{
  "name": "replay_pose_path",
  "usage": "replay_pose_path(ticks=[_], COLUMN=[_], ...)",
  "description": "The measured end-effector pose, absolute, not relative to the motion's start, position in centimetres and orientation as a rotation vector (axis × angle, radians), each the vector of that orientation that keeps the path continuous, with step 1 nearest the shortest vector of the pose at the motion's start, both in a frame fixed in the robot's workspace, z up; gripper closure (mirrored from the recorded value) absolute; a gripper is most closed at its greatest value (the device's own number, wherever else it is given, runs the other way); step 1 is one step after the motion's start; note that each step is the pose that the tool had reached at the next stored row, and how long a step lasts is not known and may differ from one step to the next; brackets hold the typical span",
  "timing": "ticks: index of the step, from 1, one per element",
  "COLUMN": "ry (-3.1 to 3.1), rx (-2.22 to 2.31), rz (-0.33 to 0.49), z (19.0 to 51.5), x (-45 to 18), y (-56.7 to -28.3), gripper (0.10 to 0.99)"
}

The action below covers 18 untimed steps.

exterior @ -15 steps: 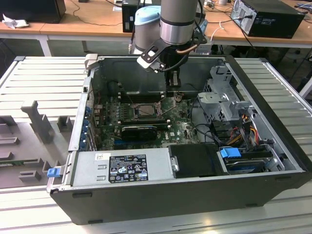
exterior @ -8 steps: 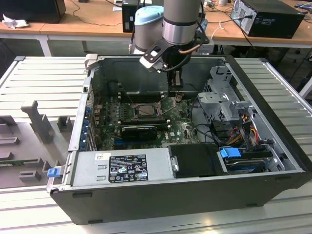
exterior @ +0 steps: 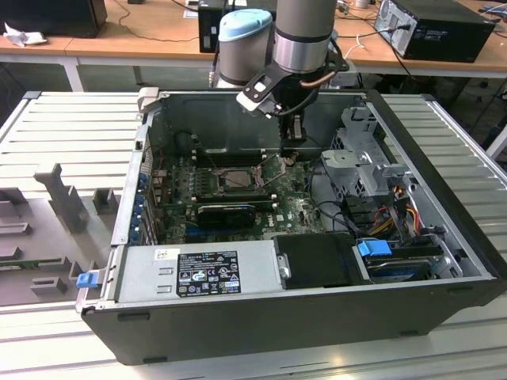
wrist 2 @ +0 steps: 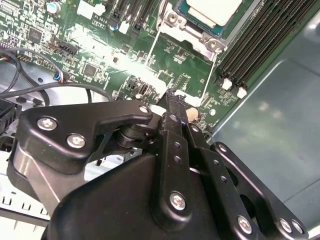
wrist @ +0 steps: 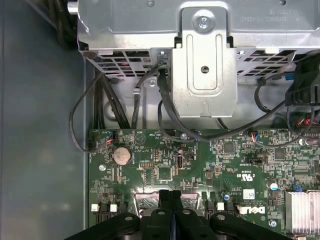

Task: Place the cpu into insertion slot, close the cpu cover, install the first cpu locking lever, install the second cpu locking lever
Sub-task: 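Close the cpu cover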

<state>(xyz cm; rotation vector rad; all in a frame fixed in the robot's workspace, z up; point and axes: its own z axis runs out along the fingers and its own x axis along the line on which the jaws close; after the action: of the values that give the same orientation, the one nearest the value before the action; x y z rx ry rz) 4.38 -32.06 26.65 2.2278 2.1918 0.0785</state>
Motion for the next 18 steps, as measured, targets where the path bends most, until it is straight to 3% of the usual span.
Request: replay_pose_path(ticks=[18], ry=[2.195], rx=[2.225], rz=[0.078], z=[26.1], x=[6.8], y=[-32.1], gripper=[0.980])
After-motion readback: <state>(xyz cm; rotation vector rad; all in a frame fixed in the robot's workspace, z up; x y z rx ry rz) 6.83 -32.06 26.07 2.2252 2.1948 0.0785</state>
